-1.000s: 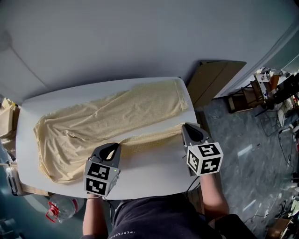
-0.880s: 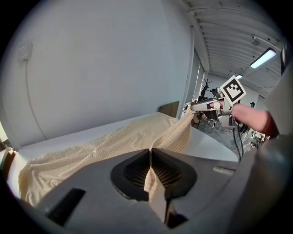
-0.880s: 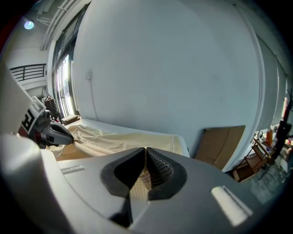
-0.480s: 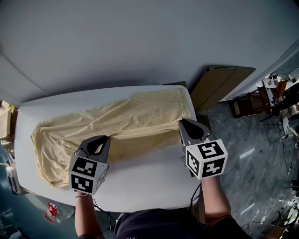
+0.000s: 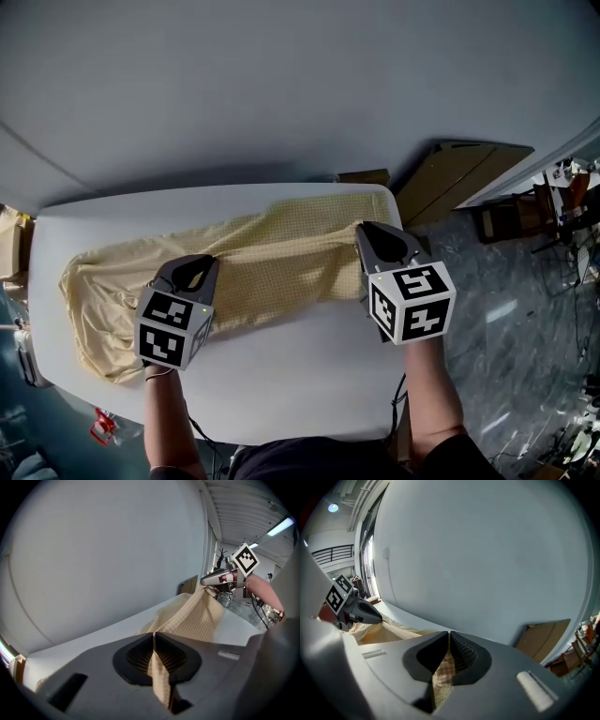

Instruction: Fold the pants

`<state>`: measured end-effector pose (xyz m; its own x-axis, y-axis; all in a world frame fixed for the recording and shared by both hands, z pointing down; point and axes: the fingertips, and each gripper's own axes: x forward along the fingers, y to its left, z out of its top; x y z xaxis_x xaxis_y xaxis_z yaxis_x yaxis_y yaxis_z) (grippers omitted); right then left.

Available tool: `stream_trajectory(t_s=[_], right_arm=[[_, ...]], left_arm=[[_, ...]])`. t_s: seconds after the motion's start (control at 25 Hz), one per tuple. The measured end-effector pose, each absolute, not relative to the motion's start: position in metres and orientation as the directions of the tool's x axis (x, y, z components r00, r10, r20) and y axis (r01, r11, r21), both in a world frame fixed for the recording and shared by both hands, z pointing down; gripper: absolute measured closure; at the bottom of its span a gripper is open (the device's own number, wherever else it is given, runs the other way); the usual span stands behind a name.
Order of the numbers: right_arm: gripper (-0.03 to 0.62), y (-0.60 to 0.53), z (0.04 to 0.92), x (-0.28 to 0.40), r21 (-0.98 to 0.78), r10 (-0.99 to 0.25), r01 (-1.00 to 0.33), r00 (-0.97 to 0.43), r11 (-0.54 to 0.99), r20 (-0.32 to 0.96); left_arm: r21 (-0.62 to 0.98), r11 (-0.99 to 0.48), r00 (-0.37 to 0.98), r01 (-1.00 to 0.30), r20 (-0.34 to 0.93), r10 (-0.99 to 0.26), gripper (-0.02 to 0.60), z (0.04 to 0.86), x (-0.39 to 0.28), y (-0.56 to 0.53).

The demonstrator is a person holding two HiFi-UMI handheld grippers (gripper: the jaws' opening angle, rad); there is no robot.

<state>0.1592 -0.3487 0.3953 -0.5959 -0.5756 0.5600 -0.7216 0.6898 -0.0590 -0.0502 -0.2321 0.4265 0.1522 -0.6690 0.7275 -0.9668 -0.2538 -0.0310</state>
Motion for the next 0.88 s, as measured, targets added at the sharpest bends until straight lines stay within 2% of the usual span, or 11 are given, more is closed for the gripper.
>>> stream_trajectory(t_s=[0.56, 0.88], right_arm=[[0.565, -0.393, 0.466, 0.135, -0.127, -0.527, -0.724, -0.599, 0.678, 0.603], [0.558, -0.413, 0.468, 0.161, -0.128, -0.586, -0.771, -0.570, 0.624, 0.576]], left_arm=[[-0.007, -0.156, 0.095, -0.988, 0.763, -0.640, 0.563, 0.485, -0.081, -0.268], [-0.042, -0.087, 0.028, -0.995, 0.740, -0.672, 0.554, 0.489, -0.096, -0.275]])
